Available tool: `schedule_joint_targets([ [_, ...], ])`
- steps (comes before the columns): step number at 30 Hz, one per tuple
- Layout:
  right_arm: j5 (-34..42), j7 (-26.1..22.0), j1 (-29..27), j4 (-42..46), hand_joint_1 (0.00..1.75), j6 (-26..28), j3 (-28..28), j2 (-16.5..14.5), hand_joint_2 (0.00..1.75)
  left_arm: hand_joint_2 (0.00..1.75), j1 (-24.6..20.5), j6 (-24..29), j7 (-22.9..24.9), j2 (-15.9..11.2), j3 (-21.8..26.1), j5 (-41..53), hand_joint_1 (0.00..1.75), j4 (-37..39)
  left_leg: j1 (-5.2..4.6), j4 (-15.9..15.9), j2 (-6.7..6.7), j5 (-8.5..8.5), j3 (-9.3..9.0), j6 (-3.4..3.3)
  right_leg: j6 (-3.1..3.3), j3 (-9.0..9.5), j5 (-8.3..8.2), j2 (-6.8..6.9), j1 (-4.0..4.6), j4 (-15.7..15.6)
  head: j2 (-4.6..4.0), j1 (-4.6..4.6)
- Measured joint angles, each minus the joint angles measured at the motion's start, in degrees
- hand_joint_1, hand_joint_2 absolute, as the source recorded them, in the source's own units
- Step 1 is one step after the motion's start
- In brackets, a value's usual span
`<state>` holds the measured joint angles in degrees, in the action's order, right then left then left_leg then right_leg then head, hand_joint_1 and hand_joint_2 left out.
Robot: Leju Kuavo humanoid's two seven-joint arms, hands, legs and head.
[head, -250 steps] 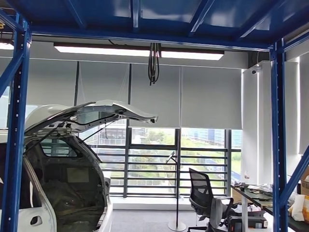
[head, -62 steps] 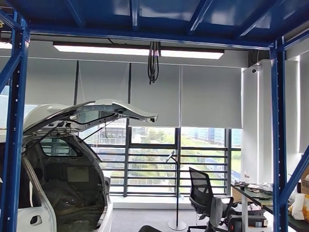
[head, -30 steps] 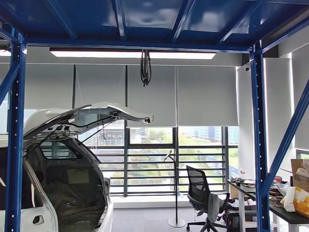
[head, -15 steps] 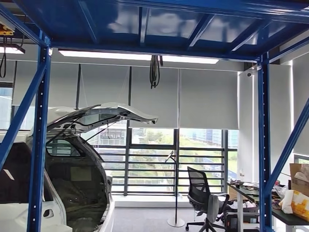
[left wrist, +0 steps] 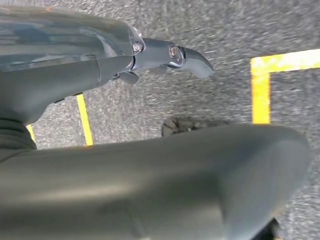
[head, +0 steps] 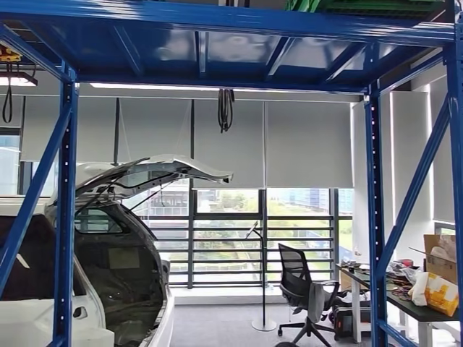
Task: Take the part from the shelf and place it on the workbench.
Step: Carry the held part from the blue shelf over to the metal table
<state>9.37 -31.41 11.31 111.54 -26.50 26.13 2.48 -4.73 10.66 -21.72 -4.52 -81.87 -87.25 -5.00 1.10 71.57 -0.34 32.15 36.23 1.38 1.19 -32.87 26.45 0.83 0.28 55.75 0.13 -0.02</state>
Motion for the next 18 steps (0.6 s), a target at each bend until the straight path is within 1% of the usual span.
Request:
schedule_joint_targets([
  [1, 0.1, 0.0, 0.0, 0.0, 1.75, -0.1, -0.1, 0.0, 1.75, 1.75, 0.0, 0.0, 0.0, 0.0, -0.1, 0.0, 0.00, 0.0, 0.30, -3.3, 0.01, -1.20, -2.57, 0.32, -0.28, -1.06, -0.27, -0.02, -0.14, 0.7, 0.00, 0.00],
  [2, 0.2, 0.0, -0.1, 0.1, 1.75, -0.3, -0.1, 0.0, 1.75, 1.75, -0.1, 0.0, -0.1, 0.0, -0.1, 0.0, 0.00, 0.0, 0.43, -7.3, 0.10, -1.41, -5.29, 0.49, -0.58, -2.06, -0.46, -0.06, -0.21, 1.6, 0.01, 0.00],
  [3, 0.2, -0.1, -0.1, 0.2, 1.75, -0.4, -0.2, 0.0, 1.75, 1.75, -0.2, 0.0, -0.1, 0.0, -0.1, 0.0, 0.00, 0.0, 0.50, -10.7, 0.21, -0.85, -7.43, 0.32, -0.92, -2.86, -0.64, -0.09, -0.21, 2.3, 0.01, 0.00],
  [4, 0.3, -0.1, 0.0, 0.3, 1.75, -0.6, -0.3, 0.0, 1.75, 1.75, -0.2, 0.0, -0.1, -0.1, -0.1, 0.0, 0.00, 0.0, 0.46, -13.0, 0.31, 0.04, -8.72, -0.02, -1.29, -3.46, -0.89, -0.12, -0.15, 2.8, 0.01, -0.01],
  [5, 0.3, -0.1, -0.1, 0.4, 1.75, -0.7, -0.3, 0.0, 1.75, 1.75, -0.3, 0.0, 0.0, -0.2, -0.1, 0.0, 0.00, 0.0, 0.27, -14.0, 0.40, 0.65, -9.09, -0.57, -1.69, -3.84, -1.20, -0.13, -0.15, 3.1, 0.01, -0.01],
  [6, 0.3, -0.2, -0.1, 0.4, 1.75, -0.8, -0.4, 0.0, 1.75, 1.75, -0.2, 0.0, 0.2, -0.2, -0.1, 0.0, 0.00, 0.0, 0.23, -14.2, 0.39, 0.67, -8.87, -1.24, -2.09, -4.04, -1.57, -0.16, -0.22, 3.1, 0.01, -0.02],
  [7, 0.2, -0.2, -0.1, 0.4, 1.75, -0.9, -0.5, 0.0, 1.75, 1.75, -0.2, 0.0, 0.4, -0.2, -0.1, 0.0, 0.00, 0.0, 0.18, -14.2, 0.32, 0.34, -8.58, -1.76, -2.45, -4.26, -1.47, -0.20, -0.35, 3.3, 0.01, -0.02],
  [8, 0.0, -0.2, -0.1, 0.4, 1.75, -1.0, -0.5, 0.0, 1.75, 1.75, -0.1, 0.0, 0.5, -0.3, -0.1, 0.0, 0.00, 0.0, 0.17, -14.3, 0.28, -0.12, -8.26, -2.26, -2.76, -4.67, -0.55, -0.24, -0.48, 4.2, 0.01, -0.03],
  [9, -0.2, -0.2, 0.0, 0.5, 1.75, -1.1, -0.5, 0.0, 1.75, 1.75, -0.1, 0.0, 0.7, -0.3, -0.1, 0.0, 0.00, 0.0, 0.17, -14.3, 0.28, -0.64, -7.83, -2.69, -3.02, -5.48, 1.27, -0.27, -0.57, 6.3, 0.01, -0.03],
  [10, -0.4, -0.2, 0.0, 0.5, 1.75, -1.1, -0.6, 0.0, 1.75, 1.75, -0.1, 0.0, 0.9, -0.3, -0.1, 0.0, 0.00, 0.0, 0.10, -14.3, 0.31, -1.12, -7.33, -2.97, -3.23, -6.61, 3.72, -0.28, -0.62, 9.6, 0.01, -0.04],
  [11, -0.7, -0.2, 0.0, 0.4, 1.75, -1.1, -0.6, 0.0, 1.75, 1.75, -0.1, 0.0, 1.0, -0.4, -0.1, 0.0, 0.00, 0.0, -0.02, -14.3, 0.46, -1.57, -6.77, -3.15, -3.37, -7.86, 6.13, -0.27, -0.62, 13.5, 0.01, -0.04],
  [12, -0.9, -0.2, 0.0, 0.4, 1.75, -1.0, -0.5, 0.0, 1.75, 1.75, -0.1, 0.1, 1.2, -0.4, -0.1, 0.0, 0.00, 0.0, -0.16, -14.2, 0.65, -2.00, -6.23, -3.26, -3.43, -8.79, 7.88, -0.28, -0.62, 17.0, 0.00, -0.04],
  [13, -1.1, -0.3, 0.0, 0.4, 1.75, -1.0, -0.5, 0.0, 1.75, 1.75, 0.0, 0.1, 1.3, -0.4, -0.1, 0.0, 0.00, 0.1, -0.32, -14.2, 0.94, -2.39, -5.75, -3.31, -3.38, -8.83, 8.58, -0.32, -0.61, 18.7, 0.00, -0.04],
  [14, -1.3, -0.3, 0.0, 0.4, 1.75, -1.0, -0.5, 0.1, 1.75, 1.75, 0.0, 0.1, 1.3, -0.5, -0.1, 0.0, 0.00, 0.1, -0.49, -14.2, 1.35, -2.75, -5.34, -3.33, -3.18, -7.73, 8.24, -0.44, -0.56, 18.2, 0.00, -0.04],
  [15, -1.4, -0.4, 0.0, 0.4, 1.75, -1.0, -0.5, 0.1, 1.75, 1.75, 0.0, 0.1, 1.3, -0.5, -0.1, 0.0, 0.00, 0.1, -0.65, -14.2, 1.84, -3.07, -5.03, -3.32, -2.81, -5.51, 7.02, -0.79, -0.46, 15.3, 0.00, -0.04],
  [16, -1.4, -0.4, 0.1, 0.4, 1.75, -1.0, -0.4, 0.1, 1.75, 1.75, -0.1, 0.1, 1.3, -0.5, -0.1, 0.0, 0.00, 0.1, -0.72, -14.2, 2.35, -3.33, -4.81, -3.30, -2.25, -2.57, 5.40, -1.85, -0.33, 11.0, 0.00, -0.04],
  [17, -1.4, -0.5, 0.2, 0.5, 1.75, -1.0, -0.4, 0.1, 1.75, 1.75, -0.1, 0.0, 1.2, -0.4, -0.1, 0.0, 0.00, 0.0, -0.81, -14.2, 2.84, -3.56, -4.57, -3.21, -1.53, 0.11, 4.21, -3.48, -0.25, 6.7, 0.00, -0.02],
  [18, -1.4, -0.5, 0.3, 0.5, 1.75, -1.0, -0.4, 0.1, 1.75, 1.75, -0.2, 0.0, 1.2, -0.3, -0.1, 0.0, 0.00, 0.0, -0.72, -14.1, 3.36, -3.78, -4.32, -3.04, -0.99, 1.99, 3.44, -4.88, -0.15, 3.5, 0.01, -0.01],
])
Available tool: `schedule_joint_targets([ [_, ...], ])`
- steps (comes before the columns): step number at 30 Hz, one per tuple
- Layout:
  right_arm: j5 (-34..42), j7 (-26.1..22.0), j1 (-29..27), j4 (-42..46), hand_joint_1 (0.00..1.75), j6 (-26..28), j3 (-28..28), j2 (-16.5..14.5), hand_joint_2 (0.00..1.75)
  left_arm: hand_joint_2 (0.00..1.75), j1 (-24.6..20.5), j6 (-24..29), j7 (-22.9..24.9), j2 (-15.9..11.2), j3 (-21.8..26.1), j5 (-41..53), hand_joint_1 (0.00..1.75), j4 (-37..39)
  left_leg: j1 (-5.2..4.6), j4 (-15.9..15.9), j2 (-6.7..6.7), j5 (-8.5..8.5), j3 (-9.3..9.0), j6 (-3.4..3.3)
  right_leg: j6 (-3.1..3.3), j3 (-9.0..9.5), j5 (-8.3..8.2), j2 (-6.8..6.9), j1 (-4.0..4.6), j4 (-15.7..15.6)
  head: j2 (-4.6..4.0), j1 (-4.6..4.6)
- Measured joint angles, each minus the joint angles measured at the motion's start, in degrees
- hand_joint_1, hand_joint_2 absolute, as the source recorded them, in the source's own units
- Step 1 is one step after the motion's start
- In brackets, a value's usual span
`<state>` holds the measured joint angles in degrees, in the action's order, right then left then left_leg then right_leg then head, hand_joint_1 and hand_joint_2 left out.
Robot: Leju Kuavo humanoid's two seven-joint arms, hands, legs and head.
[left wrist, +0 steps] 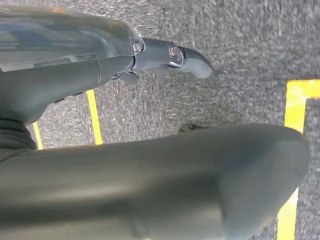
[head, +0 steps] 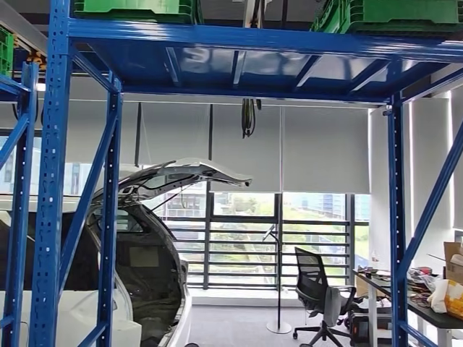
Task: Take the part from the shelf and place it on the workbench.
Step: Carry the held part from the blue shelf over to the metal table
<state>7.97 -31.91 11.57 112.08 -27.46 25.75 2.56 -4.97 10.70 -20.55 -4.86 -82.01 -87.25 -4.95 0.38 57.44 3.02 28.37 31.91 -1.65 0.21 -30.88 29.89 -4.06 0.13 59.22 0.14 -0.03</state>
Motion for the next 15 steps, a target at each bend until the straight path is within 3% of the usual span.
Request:
schedule_joint_targets([
  [1, 0.0, 0.0, 0.1, 0.1, 1.75, 0.0, 0.0, 0.0, 1.75, 1.75, -0.1, 0.0, 0.0, 0.0, 0.0, 0.0, 0.00, 0.0, 0.18, 0.0, 0.51, -0.22, 0.29, 0.25, 0.38, 0.97, -0.24, -0.97, 0.11, -1.8, 0.01, 0.01],
  [2, 0.0, -0.1, 0.2, 0.1, 1.75, 0.0, 0.0, 0.0, 1.75, 1.75, -0.1, 0.0, 0.0, 0.1, 0.0, 0.0, 0.00, 0.0, 0.32, 0.0, 1.11, -0.48, 0.61, 0.63, 0.56, 1.16, -0.13, -1.07, 0.20, -2.5, 0.02, 0.02],
  [4, 0.0, -0.1, 0.3, 0.3, 1.75, 0.0, 0.1, 0.0, 1.75, 1.75, 0.0, 0.0, 0.0, 0.0, 0.0, 0.0, 0.00, 0.0, 0.40, 0.1, 1.91, -0.70, 1.17, 1.31, 0.72, 1.20, -0.52, 0.53, 0.16, -3.1, 0.02, 0.01],
  [6, 0.0, -0.1, 0.4, 0.4, 1.75, -0.1, 0.2, 0.0, 1.75, 1.75, 0.1, 0.0, 0.1, 0.0, 0.0, 0.0, 0.00, 0.0, 0.24, 2.5, 0.53, 1.20, 2.57, 1.73, 1.08, 1.20, -1.03, 2.15, -0.15, -3.8, 0.01, 0.02],
  [9, 0.0, -0.1, 0.4, 0.4, 1.75, -0.1, 0.3, 0.0, 1.75, 1.75, 0.0, 0.0, 0.3, -0.1, 0.0, 0.0, 0.00, 0.1, 0.42, 13.0, -1.89, 6.63, 7.20, 2.42, 1.27, 0.85, -1.23, 4.66, -0.19, -3.9, 0.00, 0.03],
  [10, -0.1, -0.1, 0.4, 0.3, 1.75, -0.1, 0.3, 0.0, 1.75, 1.75, 0.0, 0.0, 0.5, -0.2, 0.0, 0.0, 0.00, 0.1, 0.52, 15.4, -2.11, 7.25, 8.11, 2.66, 1.25, 0.73, -1.22, 5.46, -0.18, -3.8, -0.01, 0.03],
  [11, -0.2, -0.1, 0.4, 0.3, 1.75, -0.1, 0.4, 0.0, 1.75, 1.75, 0.1, 0.0, 0.6, -0.2, 0.0, 0.0, 0.00, 0.1, 0.63, 15.7, -2.32, 6.80, 8.03, 2.86, 1.19, 0.63, -1.18, 6.20, -0.20, -3.6, -0.01, 0.03],
  [13, -0.6, 0.0, 0.4, 0.3, 1.75, -0.1, 0.5, 0.0, 1.75, 1.75, 0.2, 0.0, 1.0, -0.3, 0.0, 0.0, 0.00, 0.1, 0.84, 9.9, -3.49, 3.29, 4.77, 3.10, 0.87, 0.53, -0.93, 7.49, -0.24, -3.2, -0.01, 0.03],
  [15, -1.0, 0.0, 0.5, 0.3, 1.75, -0.1, 0.6, 0.0, 1.75, 1.75, 0.0, 0.0, 1.4, -0.3, 0.0, 0.0, 0.00, 0.1, 0.58, 2.9, -5.66, 0.70, 1.21, 2.92, 0.23, 0.35, -0.51, 8.53, 0.02, -2.5, -0.01, 0.02],
])
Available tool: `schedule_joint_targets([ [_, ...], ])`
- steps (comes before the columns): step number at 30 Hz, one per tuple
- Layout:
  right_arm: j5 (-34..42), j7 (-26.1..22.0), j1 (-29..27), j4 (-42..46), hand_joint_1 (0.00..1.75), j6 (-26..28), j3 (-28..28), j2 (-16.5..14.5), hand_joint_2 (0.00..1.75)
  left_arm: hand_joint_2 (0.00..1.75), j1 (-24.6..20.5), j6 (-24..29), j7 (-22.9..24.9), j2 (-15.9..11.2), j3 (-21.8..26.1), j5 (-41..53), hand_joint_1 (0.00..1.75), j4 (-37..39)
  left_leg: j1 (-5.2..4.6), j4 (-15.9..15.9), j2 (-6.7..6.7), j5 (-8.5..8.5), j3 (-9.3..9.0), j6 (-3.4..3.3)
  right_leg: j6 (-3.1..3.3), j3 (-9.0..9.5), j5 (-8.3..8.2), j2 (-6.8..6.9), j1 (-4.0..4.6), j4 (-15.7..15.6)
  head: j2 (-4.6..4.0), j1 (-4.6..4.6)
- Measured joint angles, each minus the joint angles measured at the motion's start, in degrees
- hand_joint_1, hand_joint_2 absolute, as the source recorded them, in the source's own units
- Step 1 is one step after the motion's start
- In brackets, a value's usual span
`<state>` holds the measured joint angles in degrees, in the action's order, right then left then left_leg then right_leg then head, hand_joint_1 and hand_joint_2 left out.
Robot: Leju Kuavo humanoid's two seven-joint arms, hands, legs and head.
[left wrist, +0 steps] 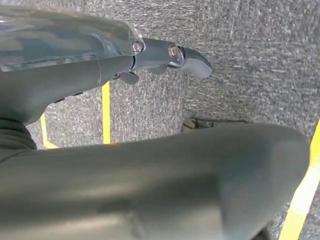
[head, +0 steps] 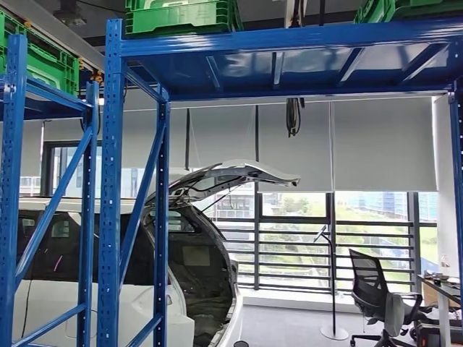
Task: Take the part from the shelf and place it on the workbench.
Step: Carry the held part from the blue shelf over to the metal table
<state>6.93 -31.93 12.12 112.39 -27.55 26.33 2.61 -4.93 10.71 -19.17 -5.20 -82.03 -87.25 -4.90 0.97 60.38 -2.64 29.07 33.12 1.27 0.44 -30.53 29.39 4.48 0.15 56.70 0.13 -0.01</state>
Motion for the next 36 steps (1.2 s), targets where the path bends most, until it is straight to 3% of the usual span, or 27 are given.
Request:
schedule_joint_targets([
  [2, -0.5, 0.0, 0.3, 0.0, 1.75, 0.1, 0.2, 0.0, 1.75, 1.75, -0.1, 0.0, 0.4, 0.0, 0.0, 0.0, 0.00, 0.0, -0.38, -2.1, -0.73, -0.34, -0.72, -0.69, -0.51, -0.21, 0.19, 0.92, 0.29, 0.5, 0.00, -0.01],
  [4, -1.0, 0.1, 0.6, 0.0, 1.75, 0.2, 0.5, 0.1, 1.75, 1.75, 0.2, 0.0, 0.8, 0.0, 0.0, 0.0, 0.00, 0.0, -0.42, -2.2, 0.24, -0.66, -0.34, -1.55, -0.89, -0.27, 0.34, 1.60, 0.16, 0.7, 0.00, -0.01],
  [6, -1.2, 0.1, 0.9, 0.0, 1.75, 0.3, 0.7, 0.3, 1.75, 1.75, 0.3, 0.0, 1.1, 0.0, 0.1, 0.0, 0.00, 0.0, -0.26, -2.3, 1.21, -1.05, -0.08, -2.33, -1.40, -1.06, 2.18, -0.30, -0.16, 2.7, 0.00, -0.02],
  [8, -1.4, 0.1, 1.0, -0.2, 1.75, 0.4, 0.9, 0.6, 1.75, 1.75, 0.1, 0.0, 1.2, 0.0, 0.1, 0.0, 0.00, 0.0, -0.18, -2.3, 2.28, -1.38, 0.23, -2.86, -1.74, -3.74, 6.03, -3.11, -0.39, 9.1, 0.00, -0.03],
  [10, -1.6, 0.1, 1.0, -0.5, 1.75, 0.4, 1.2, 0.9, 1.75, 1.75, 0.0, 0.1, 1.4, 0.0, 0.1, 0.0, 0.00, 0.0, -0.34, -2.3, 3.56, -1.59, 0.47, -3.14, -1.78, -6.75, 8.62, -3.94, -0.41, 16.0, 0.00, -0.03],
  [11, -1.8, 0.1, 1.0, -0.6, 1.75, 0.4, 1.4, 1.1, 1.75, 1.75, 0.0, 0.1, 1.6, 0.0, 0.2, 0.0, 0.00, 0.0, -0.46, -2.3, 4.26, -1.68, 0.52, -3.21, -1.67, -7.16, 8.36, -4.08, -0.40, 17.0, 0.00, -0.03],
  [12, -1.9, 0.1, 1.0, -0.7, 1.75, 0.5, 1.6, 1.2, 1.75, 1.75, 0.1, 0.1, 1.8, 0.0, 0.2, 0.0, 0.00, 0.0, -0.56, -2.3, 4.99, -1.77, 0.53, -3.22, -1.45, -6.54, 7.06, -4.30, -0.37, 15.8, 0.00, -0.03],
  [13, -2.0, 0.1, 1.1, -0.8, 1.75, 0.5, 1.7, 1.3, 1.75, 1.75, 0.1, 0.0, 2.0, 0.0, 0.2, 0.0, 0.00, 0.0, -0.64, -2.3, 5.76, -1.86, 0.52, -3.18, -1.08, -4.93, 4.92, -4.95, -0.31, 12.4, 0.00, -0.03],
  [15, -2.2, 0.1, 1.4, -0.8, 1.75, 0.6, 2.1, 1.6, 1.75, 1.75, 0.1, 0.0, 2.6, 0.0, 0.2, 0.0, 0.00, 0.0, -0.62, -2.2, 7.16, -2.11, 0.71, -2.92, -0.15, -1.50, 1.27, -7.99, -0.26, 4.7, 0.00, -0.03],
  [17, -2.3, 0.1, 1.8, -0.9, 1.75, 0.7, 2.4, 1.9, 1.75, 1.75, 0.2, 0.0, 3.4, 0.0, 0.2, 0.0, 0.00, 0.0, -0.34, -2.2, 8.41, -2.49, 1.21, -2.38, 0.34, -0.10, 0.09, -9.78, -0.14, 1.3, 0.01, -0.02],
  [19, -2.3, 0.4, 2.3, -1.2, 1.75, 0.8, 2.8, 2.2, 1.75, 1.75, 0.5, 0.1, 4.0, -0.3, 0.2, 0.0, 0.00, 0.1, -0.17, -2.2, 9.44, -2.82, 1.77, -1.71, 0.42, -0.05, -0.02, -8.47, -0.16, 0.7, 0.01, -0.03],
  [21, -2.2, 0.6, 3.0, -1.6, 1.75, 0.7, 3.5, 2.3, 1.75, 1.75, 0.9, 0.0, 4.2, -0.6, 0.2, 0.0, 0.00, 0.2, -0.38, -0.9, 7.71, -1.64, 2.75, -1.19, 0.71, -0.06, -0.33, -6.87, -0.49, 0.0, 0.00, -0.03],
  [23, -2.0, 0.8, 3.4, -2.3, 1.75, 0.5, 4.3, 2.3, 1.75, 1.75, 0.9, 0.1, 3.9, -1.0, 0.2, 0.0, 0.00, 0.2, -0.43, 4.6, 4.66, 1.90, 5.23, -0.69, 0.94, -0.18, -0.58, -5.15, -0.63, -0.4, 0.00, -0.02],
  [25, -1.8, 1.0, 3.6, -3.0, 1.75, 0.4, 5.1, 2.4, 1.75, 1.75, 0.7, 0.0, 3.5, -1.5, 0.2, 0.0, 0.00, 0.3, -0.17, 11.8, 3.60, 5.09, 8.11, -0.13, 0.95, -0.36, -0.59, -3.33, -0.62, -0.3, 0.00, -0.01],
  [26, -1.8, 1.1, 3.7, -3.4, 1.75, 0.3, 5.5, 2.4, 1.75, 1.75, 0.8, 0.0, 3.2, -1.7, 0.3, 0.0, 0.00, 0.3, -0.03, 13.5, 3.40, 5.44, 8.55, 0.11, 0.93, -0.40, -0.58, -2.46, -0.62, -0.3, 0.00, -0.01],
  [27, -1.7, 1.2, 3.9, -3.7, 1.75, 0.2, 6.0, 2.4, 1.75, 1.75, 0.9, 0.0, 2.9, -1.9, 0.4, 0.0, 0.00, 0.3, 0.12, 12.7, 3.14, 4.65, 7.80, 0.31, 0.88, -0.40, -0.56, -1.64, -0.63, -0.3, 0.00, -0.01],
  [29, -1.3, 1.5, 4.6, -4.2, 1.75, -0.2, 6.8, 2.4, 1.75, 1.75, 1.0, 0.1, 2.1, -2.4, 1.0, 0.0, 0.00, 0.4, 0.27, 5.6, 1.54, 1.15, 3.58, 0.53, 0.58, -0.30, -0.38, -0.27, -0.61, -0.1, 0.00, -0.01],
  [31, -0.7, 1.8, 5.3, -4.4, 1.75, -0.4, 7.6, 2.3, 1.75, 1.75, 0.7, 0.3, 1.4, -3.0, 1.9, 0.0, 0.00, 0.4, -0.05, -1.0, -0.60, -0.99, 0.13, 0.24, -0.03, -0.32, -0.10, 0.82, -0.28, 0.3, 0.00, -0.01],
  [32, -0.4, 1.9, 5.6, -4.5, 1.75, -0.5, 8.1, 2.3, 1.75, 1.75, 0.6, 0.4, 1.1, -3.2, 2.3, 0.0, 0.00, 0.4, -0.24, -2.3, -1.08, -1.19, -0.39, -0.12, -0.34, -0.34, 0.00, 1.36, -0.10, 0.4, 0.00, -0.02],
  [34, 0.0, 2.0, 5.9, -4.7, 1.75, -0.6, 8.9, 2.4, 1.75, 1.75, 0.6, 0.5, 0.8, -3.5, 3.2, 0.0, 0.00, 0.5, -0.47, -2.5, -0.25, -1.22, -0.14, -1.02, -0.79, -0.28, 0.05, 2.50, -0.06, 0.5, 0.00, -0.03],
  [35, 0.2, 2.0, 6.1, -4.8, 1.75, -0.6, 9.2, 2.4, 1.75, 1.75, 0.7, 0.5, 0.7, -3.6, 3.4, 0.0, 0.00, 0.5, -0.46, -2.6, 0.32, -1.34, -0.07, -1.37, -1.04, -0.24, 0.39, 2.41, -0.20, 0.7, 0.00, -0.03],
  [36, 0.4, 2.0, 6.3, -4.8, 1.75, -0.6, 9.4, 2.4, 1.75, 1.75, 0.8, 0.5, 0.7, -3.7, 3.6, 0.0, 0.00, 0.5, -0.37, -2.6, 0.83, -1.50, -0.01, -1.72, -1.26, -0.52, 1.24, 1.40, -0.36, 1.6, 0.00, -0.03],
])
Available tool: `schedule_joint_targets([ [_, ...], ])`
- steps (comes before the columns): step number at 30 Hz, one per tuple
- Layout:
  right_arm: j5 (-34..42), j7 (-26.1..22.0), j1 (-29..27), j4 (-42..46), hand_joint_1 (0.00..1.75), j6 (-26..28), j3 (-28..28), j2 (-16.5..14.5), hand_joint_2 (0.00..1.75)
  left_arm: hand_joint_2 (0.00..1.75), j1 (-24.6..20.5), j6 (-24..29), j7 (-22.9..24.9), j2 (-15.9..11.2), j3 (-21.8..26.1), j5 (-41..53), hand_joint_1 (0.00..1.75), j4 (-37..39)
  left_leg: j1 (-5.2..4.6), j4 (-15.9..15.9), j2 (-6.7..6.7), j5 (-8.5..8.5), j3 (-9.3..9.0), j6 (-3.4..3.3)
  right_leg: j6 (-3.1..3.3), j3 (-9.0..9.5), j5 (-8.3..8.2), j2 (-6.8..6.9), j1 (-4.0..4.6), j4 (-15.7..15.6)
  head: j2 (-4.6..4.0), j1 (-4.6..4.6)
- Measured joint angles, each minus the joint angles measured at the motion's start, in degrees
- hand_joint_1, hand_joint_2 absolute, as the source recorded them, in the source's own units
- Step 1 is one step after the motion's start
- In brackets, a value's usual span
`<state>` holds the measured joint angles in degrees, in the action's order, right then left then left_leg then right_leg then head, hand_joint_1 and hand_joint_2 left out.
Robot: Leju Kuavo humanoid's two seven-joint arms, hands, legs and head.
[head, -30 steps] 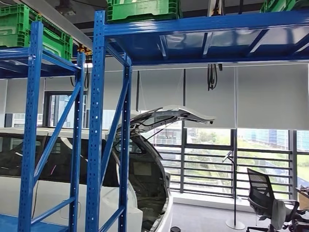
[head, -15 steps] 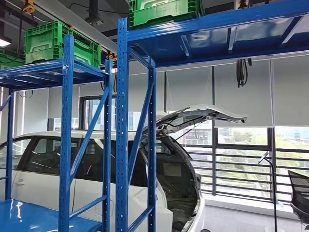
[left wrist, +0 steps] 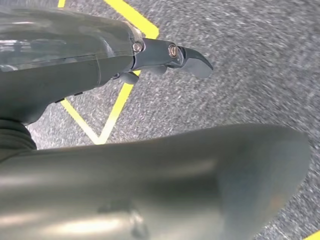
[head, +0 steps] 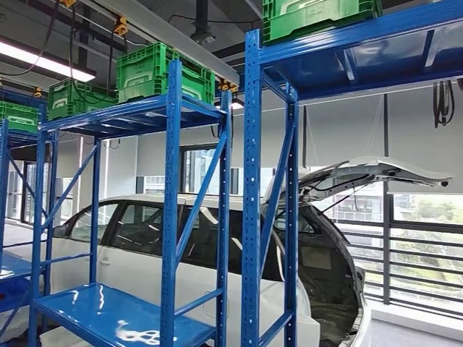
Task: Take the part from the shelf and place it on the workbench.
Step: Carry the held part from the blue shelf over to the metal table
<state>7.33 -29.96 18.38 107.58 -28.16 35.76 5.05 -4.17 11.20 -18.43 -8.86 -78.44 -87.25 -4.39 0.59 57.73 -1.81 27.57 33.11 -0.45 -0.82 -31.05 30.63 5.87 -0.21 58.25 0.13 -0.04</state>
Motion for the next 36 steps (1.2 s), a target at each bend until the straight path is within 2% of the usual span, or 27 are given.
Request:
schedule_joint_targets([
  [1, 0.2, 0.0, 0.2, 0.0, 1.75, 0.0, 0.2, 0.1, 1.75, 1.75, 0.0, 0.0, 0.0, -0.1, 0.1, 0.0, 0.00, 0.0, 0.12, -0.1, 0.53, -0.16, 0.04, -0.33, -0.20, -0.80, 1.49, -1.54, -0.13, 2.1, 0.00, 0.00],
  [3, 0.4, -0.1, 0.6, -0.4, 1.75, -0.1, 0.6, 0.5, 1.75, 1.75, -0.3, -0.2, -0.1, -0.3, 0.3, 0.1, 0.00, 0.0, 0.18, -0.1, 1.73, -0.36, 0.23, -0.80, -0.34, -4.06, 5.47, -4.68, -0.25, 9.5, 0.00, -0.01],
  [4, 0.5, -0.1, 0.9, -1.0, 1.75, -0.1, 0.8, 0.6, 1.75, 1.75, -0.4, -0.3, -0.1, -0.4, 0.3, 0.1, 0.00, 0.0, 0.10, -0.1, 2.42, -0.42, 0.28, -0.94, -0.32, -5.84, 6.90, -5.28, -0.25, 13.4, 0.00, -0.01],
  [5, 0.4, -0.1, 1.3, -1.9, 1.75, 0.0, 1.1, 0.6, 1.75, 1.75, -0.5, -0.5, -0.1, -0.5, 0.3, 0.1, 0.00, 0.0, 0.00, -0.1, 3.12, -0.47, 0.31, -1.03, -0.21, -7.00, 7.32, -5.53, -0.23, 15.8, 0.00, -0.01],
  [6, 0.3, 0.0, 2.0, -3.1, 1.75, 0.0, 1.4, 0.4, 1.75, 1.75, -0.6, -0.7, -0.1, -0.6, 0.3, 0.2, 0.00, 0.0, -0.12, 0.0, 3.85, -0.52, 0.30, -1.07, -0.01, -7.16, 6.55, -5.70, -0.20, 16.0, 0.00, -0.01],
  [7, 0.2, 0.0, 2.7, -4.2, 1.75, -0.1, 1.7, 0.2, 1.75, 1.75, -0.7, -0.8, -0.1, -0.7, 0.3, 0.2, 0.00, 0.0, -0.22, 0.0, 4.59, -0.55, 0.24, -1.09, 0.29, -6.17, 4.70, -6.02, -0.15, 13.7, 0.00, -0.01],
  [9, 0.1, -0.1, 4.0, -6.2, 1.75, -0.6, 2.4, -0.2, 1.75, 1.75, -1.1, -1.0, 0.0, -0.9, 0.1, 0.2, 0.00, 0.0, -0.35, 0.0, 6.12, -0.65, 0.21, -1.00, 1.18, -2.65, 0.24, -8.33, -0.07, 5.8, 0.00, 0.00],
  [10, 0.1, -0.1, 4.5, -7.0, 1.75, -1.0, 2.8, -0.4, 1.75, 1.75, -1.3, -1.1, 0.0, -0.9, 0.0, 0.2, 0.00, 0.0, -0.32, 0.1, 6.83, -0.75, 0.33, -0.85, 1.50, -1.32, -1.22, -9.53, -0.07, 2.7, 0.01, 0.00],
  [11, 0.1, 0.0, 5.0, -7.9, 1.75, -1.3, 3.3, -0.7, 1.75, 1.75, -1.4, -1.2, 0.0, -0.9, -0.1, 0.2, 0.00, 0.0, -0.21, 0.1, 7.49, -0.89, 0.57, -0.63, 1.70, -0.62, -1.91, -10.38, -0.02, 0.9, 0.01, 0.00],
  [12, 0.1, 0.0, 5.4, -8.7, 1.75, -1.4, 3.8, -1.1, 1.75, 1.75, -1.5, -1.3, -0.1, -0.9, -0.3, 0.2, 0.00, 0.0, -0.09, 0.2, 8.09, -1.08, 0.89, -0.33, 1.77, -0.51, -1.93, -10.51, 0.03, 0.3, 0.02, -0.01],
  [14, 0.1, 0.3, 6.1, -9.9, 1.75, -1.6, 4.8, -2.0, 1.75, 1.75, -1.5, -1.4, -0.2, -1.1, -0.6, 0.2, 0.00, 0.0, 0.02, 0.2, 8.80, -1.27, 1.58, 0.29, 1.82, -0.48, -1.93, -9.09, -0.07, -0.4, 0.01, -0.02],
  [16, 0.3, 0.5, 7.0, -10.9, 1.75, -1.6, 5.8, -3.0, 1.75, 1.75, -1.4, -1.4, -0.3, -1.1, -0.9, 0.2, 0.00, 0.0, -0.12, 2.3, 6.65, 0.28, 2.88, 0.84, 2.10, -0.40, -2.06, -7.62, -0.40, -1.2, 0.00, 0.00],
  [18, 0.6, 0.7, 7.7, -11.8, 1.75, -1.6, 6.8, -3.5, 1.75, 1.75, -1.8, -1.4, -0.6, -1.2, -1.1, 0.2, 0.00, 0.0, -0.03, 8.5, 3.67, 3.74, 5.77, 1.41, 2.30, -0.43, -2.17, -6.06, -0.45, -1.4, 0.00, 0.02],
  [19, 0.7, 0.8, 7.8, -12.1, 1.75, -1.6, 7.2, -3.6, 1.75, 1.75, -2.0, -1.4, -0.8, -1.2, -1.2, 0.2, 0.00, 0.0, 0.13, 12.1, 3.07, 5.20, 7.43, 1.68, 2.30, -0.45, -2.15, -5.18, -0.42, -1.4, 0.00, 0.02],
  [20, 0.9, 0.9, 7.7, -12.4, 1.75, -1.6, 7.6, -3.6, 1.75, 1.75, -2.1, -1.5, -1.0, -1.2, -1.2, 0.2, 0.00, 0.0, 0.31, 14.7, 2.73, 5.86, 8.55, 1.93, 2.28, -0.45, -2.11, -4.31, -0.41, -1.4, 0.00, 0.03],
  [21, 1.0, 1.0, 7.7, -12.7, 1.75, -1.7, 8.0, -3.6, 1.75, 1.75, -2.1, -1.6, -1.1, -1.3, -1.2, 0.2, 0.00, 0.0, 0.49, 15.2, 2.46, 5.46, 8.72, 2.14, 2.20, -0.45, -2.04, -3.53, -0.42, -1.3, 0.00, 0.03],
  [22, 1.0, 1.0, 7.8, -12.9, 1.75, -1.7, 8.3, -3.7, 1.75, 1.75, -2.0, -1.6, -1.2, -1.3, -1.3, 0.2, 0.00, 0.0, 0.68, 13.5, 2.10, 4.08, 7.76, 2.34, 2.06, -0.42, -1.93, -2.80, -0.46, -1.3, 0.00, 0.03],
  [23, 1.1, 1.0, 7.9, -13.1, 1.75, -1.7, 8.5, -3.8, 1.75, 1.75, -2.0, -1.6, -1.2, -1.3, -1.3, 0.2, 0.00, 0.0, 0.84, 10.0, 1.36, 2.07, 5.89, 2.52, 1.83, -0.36, -1.76, -2.16, -0.50, -1.1, 0.00, 0.03],
  [24, 1.1, 1.1, 8.0, -13.2, 1.75, -1.8, 8.7, -3.9, 1.75, 1.75, -2.0, -1.6, -1.2, -1.3, -1.3, 0.2, 0.00, 0.0, 0.74, 6.2, -0.06, 0.59, 3.91, 2.69, 1.52, -0.34, -1.54, -1.61, -0.43, -0.9, 0.00, 0.03],
  [26, 1.2, 1.2, 8.4, -13.4, 1.75, -1.8, 9.1, -4.0, 1.75, 1.75, -2.2, -1.5, -1.1, -1.3, -1.4, 0.2, 0.00, 0.0, 0.43, 1.6, -2.19, -0.78, 1.69, 2.21, 0.85, -0.36, -1.14, -0.59, -0.07, -0.4, 0.01, 0.01],
  [27, 1.2, 1.3, 8.5, -13.6, 1.75, -1.8, 9.3, -4.0, 1.75, 1.75, -2.3, -1.5, -1.1, -1.3, -1.5, 0.2, 0.00, 0.0, 0.20, 1.1, -2.51, -0.58, 1.63, 1.79, 0.59, -0.34, -1.04, -0.06, 0.15, -0.3, 0.01, 0.01],
  [29, 1.2, 1.5, 8.8, -13.9, 1.75, -1.9, 9.8, -4.0, 1.75, 1.75, -2.0, -1.5, -1.0, -1.3, -1.7, 0.2, 0.00, 0.0, 0.15, 1.1, -1.27, -0.72, 1.91, 0.82, 0.14, -0.12, -0.81, 0.79, 0.11, -0.3, 0.01, 0.01],
  [31, 1.1, 1.7, 9.1, -14.1, 1.75, -1.9, 10.3, -4.1, 1.75, 1.75, -1.9, -1.5, -1.0, -1.3, -1.9, 0.2, 0.00, 0.0, 0.24, 1.1, -0.08, -0.93, 1.99, 0.07, -0.25, -0.57, 0.79, -1.03, -0.27, 1.3, 0.01, 0.01],
  [33, 1.0, 1.7, 9.3, -14.3, 1.75, -1.9, 10.6, -4.0, 1.75, 1.75, -2.0, -1.5, -1.0, -1.3, -2.0, 0.1, 0.00, 0.0, 0.24, 1.0, 1.20, -1.12, 2.09, -0.53, -0.35, -3.18, 4.42, -4.12, -0.45, 7.4, 0.00, 0.00],
  [34, 1.0, 1.8, 9.3, -14.5, 1.75, -1.8, 10.8, -4.0, 1.75, 1.75, -2.1, -1.5, -0.9, -1.3, -2.0, 0.1, 0.00, 0.0, 0.13, 1.0, 1.94, -1.19, 2.13, -0.76, -0.28, -5.08, 6.21, -4.94, -0.42, 11.6, 0.00, -0.01],
  [35, 0.9, 1.8, 9.2, -14.6, 1.75, -1.8, 11.0, -4.0, 1.75, 1.75, -2.1, -1.5, -0.8, -1.3, -2.1, 0.1, 0.00, 0.0, -0.02, 1.0, 2.71, -1.25, 2.15, -0.92, -0.17, -6.67, 7.23, -5.34, -0.37, 14.9, 0.00, -0.01],
  [36, 0.9, 1.8, 9.1, -14.7, 1.75, -1.8, 11.2, -3.9, 1.75, 1.75, -2.0, -1.5, -0.7, -1.3, -2.1, 0.1, 0.00, 0.0, -0.20, 1.0, 3.50, -1.30, 2.15, -1.02, 0.01, -7.47, 7.16, -5.57, -0.29, 16.4, 0.00, -0.01],
])
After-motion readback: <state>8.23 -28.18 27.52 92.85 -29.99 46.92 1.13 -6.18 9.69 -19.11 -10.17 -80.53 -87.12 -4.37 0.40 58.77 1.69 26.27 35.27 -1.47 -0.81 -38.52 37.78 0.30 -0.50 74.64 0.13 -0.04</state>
